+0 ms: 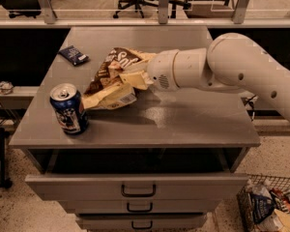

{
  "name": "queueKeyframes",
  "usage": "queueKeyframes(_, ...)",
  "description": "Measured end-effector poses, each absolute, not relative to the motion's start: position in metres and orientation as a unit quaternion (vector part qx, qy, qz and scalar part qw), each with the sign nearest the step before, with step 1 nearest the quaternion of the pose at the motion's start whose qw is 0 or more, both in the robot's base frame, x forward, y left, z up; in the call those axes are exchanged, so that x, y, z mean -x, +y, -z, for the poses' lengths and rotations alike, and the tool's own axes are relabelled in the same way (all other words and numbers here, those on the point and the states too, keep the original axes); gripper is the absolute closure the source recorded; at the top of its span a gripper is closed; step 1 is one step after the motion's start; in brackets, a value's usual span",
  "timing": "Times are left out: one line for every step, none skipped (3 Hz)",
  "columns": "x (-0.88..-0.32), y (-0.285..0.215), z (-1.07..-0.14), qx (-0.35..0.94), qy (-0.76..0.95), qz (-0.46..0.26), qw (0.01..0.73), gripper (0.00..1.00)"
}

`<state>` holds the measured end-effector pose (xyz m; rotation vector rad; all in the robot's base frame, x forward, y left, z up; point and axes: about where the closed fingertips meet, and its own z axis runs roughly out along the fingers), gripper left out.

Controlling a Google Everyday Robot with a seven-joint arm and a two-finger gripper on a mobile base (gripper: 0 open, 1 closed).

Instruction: Move brown chip bag near pepsi can

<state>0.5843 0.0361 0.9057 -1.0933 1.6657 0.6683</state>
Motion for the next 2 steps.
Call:
queueKeyframes(-0.5844, 0.035, -0.9055, 0.455, 0.688, -0.275, 0.494, 0.13)
queueKeyframes(-0.5887, 0.029, -0.9119, 0.464, 0.685, -0.259, 0.498, 0.0)
